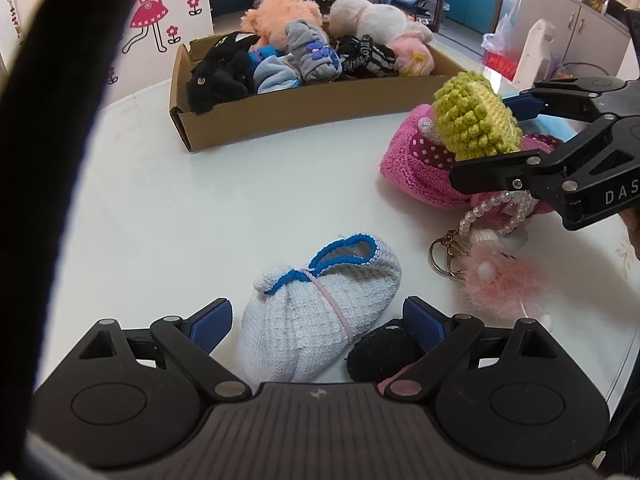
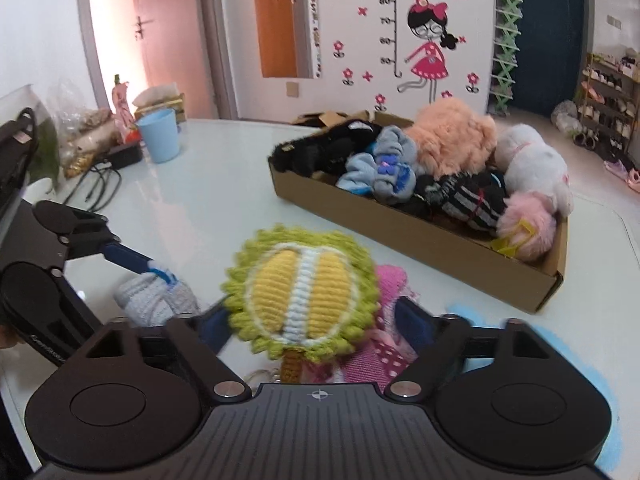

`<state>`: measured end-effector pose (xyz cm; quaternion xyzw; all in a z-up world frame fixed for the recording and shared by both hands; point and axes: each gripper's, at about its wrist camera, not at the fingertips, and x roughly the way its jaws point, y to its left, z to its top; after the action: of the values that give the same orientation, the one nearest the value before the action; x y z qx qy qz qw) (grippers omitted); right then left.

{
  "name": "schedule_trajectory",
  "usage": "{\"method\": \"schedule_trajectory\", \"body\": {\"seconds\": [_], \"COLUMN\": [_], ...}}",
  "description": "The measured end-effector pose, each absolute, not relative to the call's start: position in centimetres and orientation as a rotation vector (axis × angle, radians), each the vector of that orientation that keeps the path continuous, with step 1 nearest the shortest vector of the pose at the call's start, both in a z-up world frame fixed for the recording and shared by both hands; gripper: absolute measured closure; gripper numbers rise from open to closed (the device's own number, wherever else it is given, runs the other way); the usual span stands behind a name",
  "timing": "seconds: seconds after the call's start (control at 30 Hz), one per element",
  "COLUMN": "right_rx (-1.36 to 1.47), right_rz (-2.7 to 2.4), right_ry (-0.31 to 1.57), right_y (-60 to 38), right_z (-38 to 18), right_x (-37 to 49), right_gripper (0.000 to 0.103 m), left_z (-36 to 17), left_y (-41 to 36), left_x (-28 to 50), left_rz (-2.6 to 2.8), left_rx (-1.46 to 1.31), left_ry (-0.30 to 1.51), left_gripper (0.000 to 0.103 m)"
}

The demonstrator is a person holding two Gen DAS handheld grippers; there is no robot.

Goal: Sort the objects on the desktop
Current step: 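Lower the yellow-green plush onto the table and open the right gripper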

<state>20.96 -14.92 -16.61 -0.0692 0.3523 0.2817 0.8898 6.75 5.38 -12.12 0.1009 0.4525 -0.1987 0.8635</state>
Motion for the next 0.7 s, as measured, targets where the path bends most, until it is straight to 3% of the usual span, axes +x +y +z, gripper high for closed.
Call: {"method": "schedule_trajectory", "body": {"seconds": [0.23,0.7], "right_rx": [-0.096,0.000], "right_rz": [0.558,0.645], "right_ry": [0.663,0.748], "right_y": [-17.0,-15.4], "right_z": [-13.6,-13.8], "right_x": [19.8,18.1], "right_gripper": [0.000,0.000], "left_z": [-12.3,-12.9], "left_y": [5.5,5.4], "left_x": [7.0,7.4], "left_rz": [-0.417,-0.410], "left_rx": [0.196,0.168], "left_ry": [0.946,0.953], "left_gripper": [0.012,0.012]}}
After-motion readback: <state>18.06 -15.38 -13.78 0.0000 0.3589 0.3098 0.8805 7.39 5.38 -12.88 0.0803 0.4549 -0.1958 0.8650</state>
